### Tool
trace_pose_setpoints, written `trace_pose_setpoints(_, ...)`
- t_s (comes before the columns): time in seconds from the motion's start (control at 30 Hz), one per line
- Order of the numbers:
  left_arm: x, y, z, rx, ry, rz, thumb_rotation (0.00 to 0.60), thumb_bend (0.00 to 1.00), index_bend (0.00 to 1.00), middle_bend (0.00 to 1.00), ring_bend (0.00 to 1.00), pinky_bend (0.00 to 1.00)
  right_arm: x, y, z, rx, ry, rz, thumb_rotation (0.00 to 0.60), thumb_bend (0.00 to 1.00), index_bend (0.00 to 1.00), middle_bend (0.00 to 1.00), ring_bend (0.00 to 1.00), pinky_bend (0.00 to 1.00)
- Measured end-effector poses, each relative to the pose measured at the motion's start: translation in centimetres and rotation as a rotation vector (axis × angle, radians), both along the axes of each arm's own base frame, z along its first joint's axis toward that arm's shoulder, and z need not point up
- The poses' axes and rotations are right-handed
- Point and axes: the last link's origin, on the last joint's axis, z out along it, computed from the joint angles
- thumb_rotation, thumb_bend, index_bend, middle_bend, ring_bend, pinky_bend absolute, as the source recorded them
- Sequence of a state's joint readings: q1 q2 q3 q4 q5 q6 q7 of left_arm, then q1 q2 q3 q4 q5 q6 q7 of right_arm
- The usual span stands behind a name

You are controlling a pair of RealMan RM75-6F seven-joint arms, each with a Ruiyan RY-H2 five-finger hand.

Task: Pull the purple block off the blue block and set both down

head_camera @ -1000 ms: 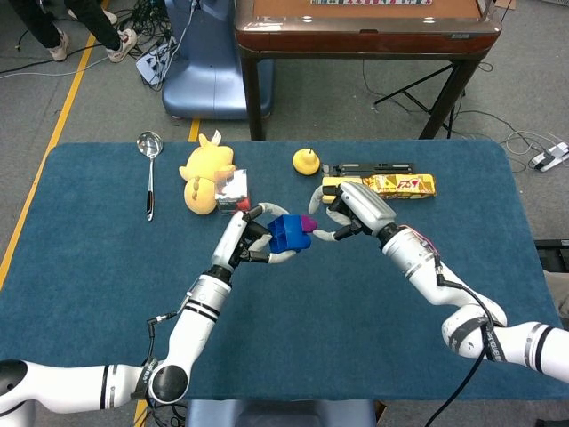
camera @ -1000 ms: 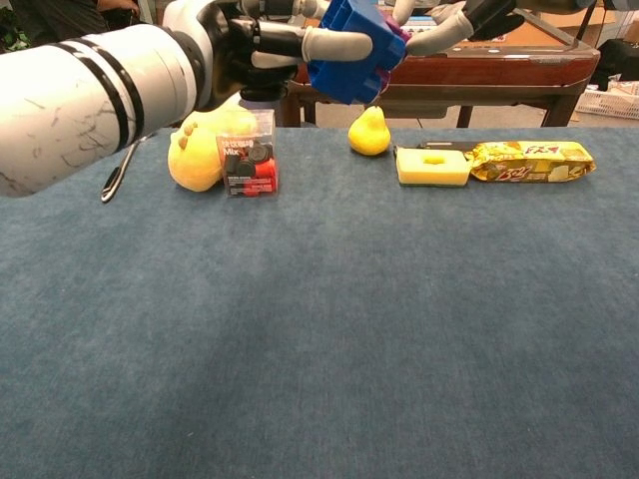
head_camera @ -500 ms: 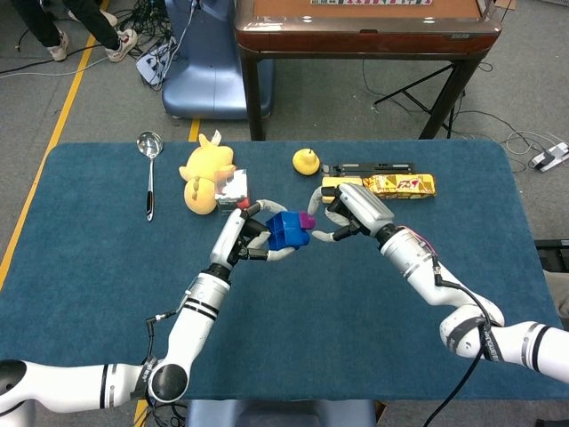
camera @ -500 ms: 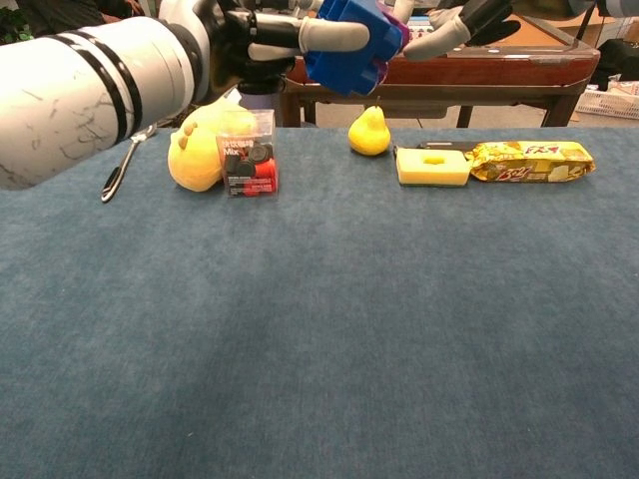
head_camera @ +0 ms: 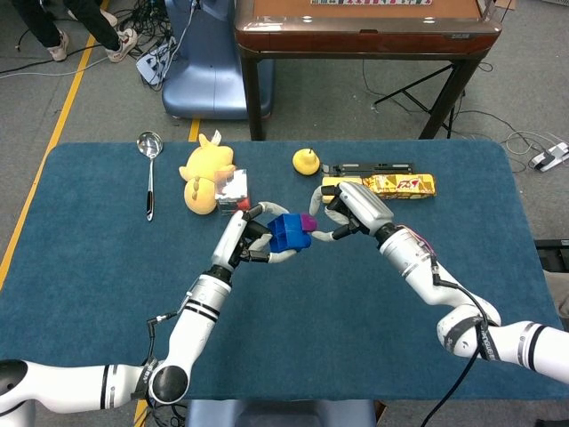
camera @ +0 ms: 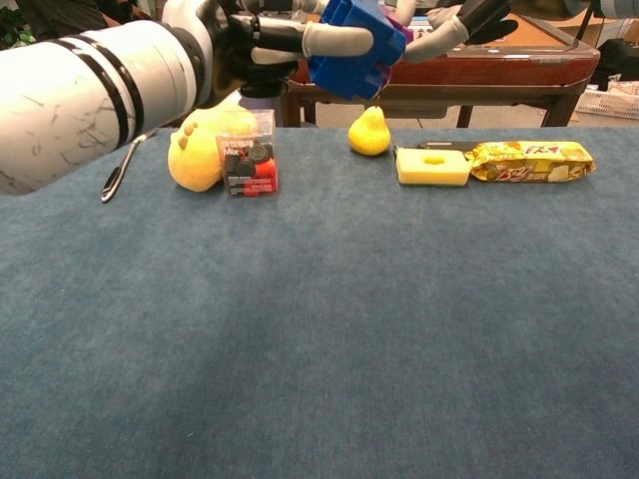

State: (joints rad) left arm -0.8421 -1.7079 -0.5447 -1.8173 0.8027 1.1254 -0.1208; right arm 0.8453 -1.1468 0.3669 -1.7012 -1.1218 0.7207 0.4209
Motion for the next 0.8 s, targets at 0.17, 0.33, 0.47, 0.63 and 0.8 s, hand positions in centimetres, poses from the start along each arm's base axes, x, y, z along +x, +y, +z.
trace_pose_setpoints(0.17, 0.17, -0.02, 0.00, 0.002, 0.000, -0.005, 0.600, 0.06, 0.67, 1.00, 1.00, 1.00, 0.06, 0.07, -0.16, 0.010, -0.004, -0.002, 0.600, 0.13, 0.56, 1.00, 1.00, 1.00)
trace_pose_setpoints(0.33, 0.25, 0.01, 0.04, 0.008, 0.000, -0.005, 0.600, 0.06, 0.67, 1.00, 1.00, 1.00, 0.12, 0.15, -0.36, 0.026, -0.012, -0.004, 0.600, 0.13, 0.57, 1.00, 1.00, 1.00)
trace_pose_setpoints(0.47, 0.22, -0.01, 0.01, 0.009, -0.001, -0.004, 0.600, 0.06, 0.67, 1.00, 1.00, 1.00, 0.14, 0.09, -0.46, 0.032, -0.020, -0.005, 0.600, 0.14, 0.59, 1.00, 1.00, 1.00)
trace_pose_setpoints(0.63, 0.23, -0.08, -0.10, 0.005, 0.003, -0.008, 0.600, 0.06, 0.67, 1.00, 1.00, 1.00, 0.22, 0.04, -0.58, 0.035, -0.023, -0.001, 0.600, 0.21, 0.61, 1.00, 1.00, 1.00)
trace_pose_setpoints(0.8, 0.25, -0.12, -0.15, 0.003, -0.001, -0.009, 0.600, 0.06, 0.67, 1.00, 1.00, 1.00, 0.29, 0.01, -0.64, 0.035, -0.028, 0.001, 0.600, 0.30, 0.63, 1.00, 1.00, 1.00)
